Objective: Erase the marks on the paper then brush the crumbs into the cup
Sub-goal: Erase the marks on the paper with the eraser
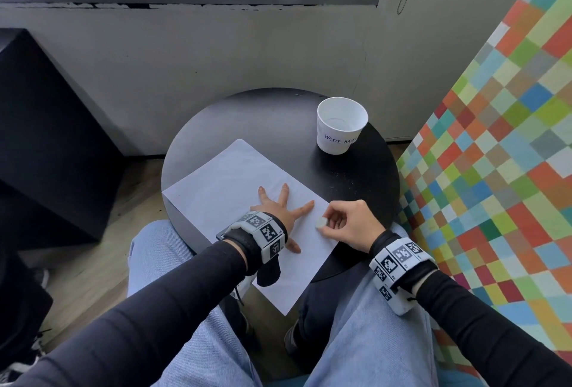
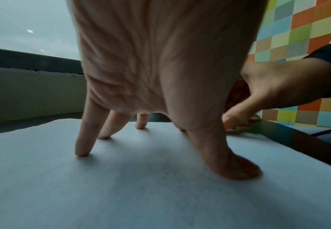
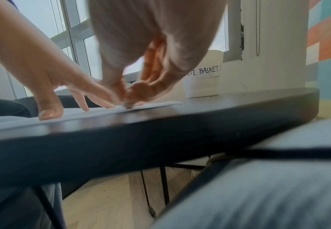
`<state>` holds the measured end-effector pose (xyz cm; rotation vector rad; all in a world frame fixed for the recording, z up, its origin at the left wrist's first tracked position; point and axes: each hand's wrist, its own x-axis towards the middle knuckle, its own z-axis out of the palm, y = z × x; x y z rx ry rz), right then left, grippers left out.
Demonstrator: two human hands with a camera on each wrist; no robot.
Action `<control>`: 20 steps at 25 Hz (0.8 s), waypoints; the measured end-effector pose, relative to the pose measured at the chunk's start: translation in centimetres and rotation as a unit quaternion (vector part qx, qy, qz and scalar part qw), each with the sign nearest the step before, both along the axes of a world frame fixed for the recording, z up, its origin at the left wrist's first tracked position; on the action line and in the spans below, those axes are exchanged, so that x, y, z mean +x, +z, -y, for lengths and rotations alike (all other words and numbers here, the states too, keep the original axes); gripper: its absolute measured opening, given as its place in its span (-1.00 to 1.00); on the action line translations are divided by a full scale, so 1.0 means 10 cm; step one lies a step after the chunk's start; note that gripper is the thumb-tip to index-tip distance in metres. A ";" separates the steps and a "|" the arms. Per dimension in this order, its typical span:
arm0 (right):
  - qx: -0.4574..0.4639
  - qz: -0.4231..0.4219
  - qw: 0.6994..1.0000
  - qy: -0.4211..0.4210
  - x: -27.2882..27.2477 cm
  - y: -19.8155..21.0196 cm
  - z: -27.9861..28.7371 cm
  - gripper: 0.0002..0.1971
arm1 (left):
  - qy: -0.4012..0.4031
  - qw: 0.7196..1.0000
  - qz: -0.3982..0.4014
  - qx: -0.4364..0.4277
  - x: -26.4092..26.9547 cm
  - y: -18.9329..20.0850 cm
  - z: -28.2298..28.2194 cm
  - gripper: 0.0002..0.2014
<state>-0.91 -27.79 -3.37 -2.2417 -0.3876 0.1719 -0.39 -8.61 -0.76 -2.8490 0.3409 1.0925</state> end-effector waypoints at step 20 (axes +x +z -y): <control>0.018 -0.036 0.999 0.012 -0.01 0.04 0.13 -0.83 | 0.003 1.000 -0.010 -0.004 0.04 -0.04 -0.01 0.09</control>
